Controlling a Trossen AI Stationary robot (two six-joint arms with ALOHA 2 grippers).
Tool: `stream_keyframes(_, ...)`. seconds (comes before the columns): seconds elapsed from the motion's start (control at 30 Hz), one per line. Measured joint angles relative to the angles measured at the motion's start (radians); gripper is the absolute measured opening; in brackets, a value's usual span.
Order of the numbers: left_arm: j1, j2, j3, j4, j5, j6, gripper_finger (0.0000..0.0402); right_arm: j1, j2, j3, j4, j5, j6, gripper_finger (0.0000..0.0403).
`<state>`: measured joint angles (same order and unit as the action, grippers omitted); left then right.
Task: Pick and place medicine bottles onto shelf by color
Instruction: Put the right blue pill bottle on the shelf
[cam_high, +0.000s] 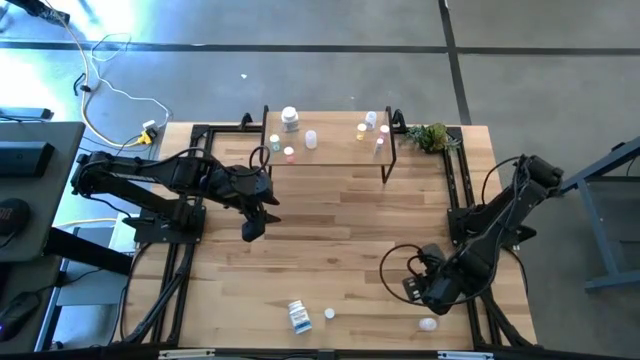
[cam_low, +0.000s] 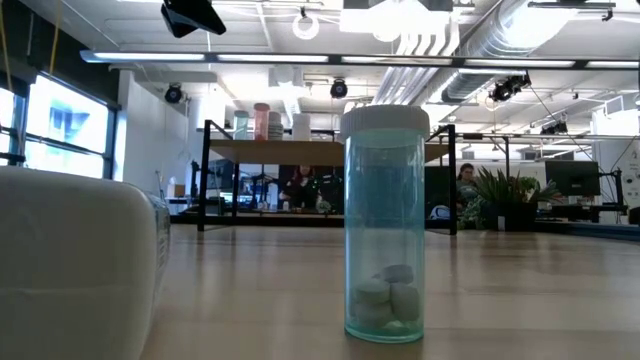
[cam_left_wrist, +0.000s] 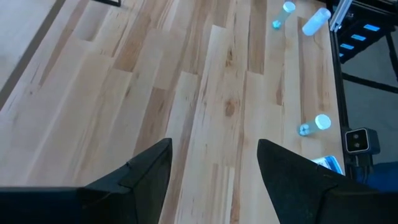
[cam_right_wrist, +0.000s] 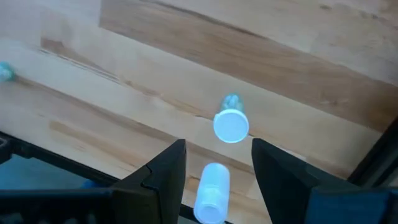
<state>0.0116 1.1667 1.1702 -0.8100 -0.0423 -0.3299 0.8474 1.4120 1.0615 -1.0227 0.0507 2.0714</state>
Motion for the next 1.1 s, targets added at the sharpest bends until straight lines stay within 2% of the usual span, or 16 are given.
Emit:
stream_keyframes(0.73,0.000,0.000,0.000,0.000,0.000,-0.012,0.0225,0.050,0.003,-0.161,0.202,-0.003,0.105,0.0174)
stream_keyframes(1.1,0.000,0.000,0.000,0.000,-0.019,-0.020,0.0225,0.050,0.016,-0.162,0.199,0.003,0.105,0.0174)
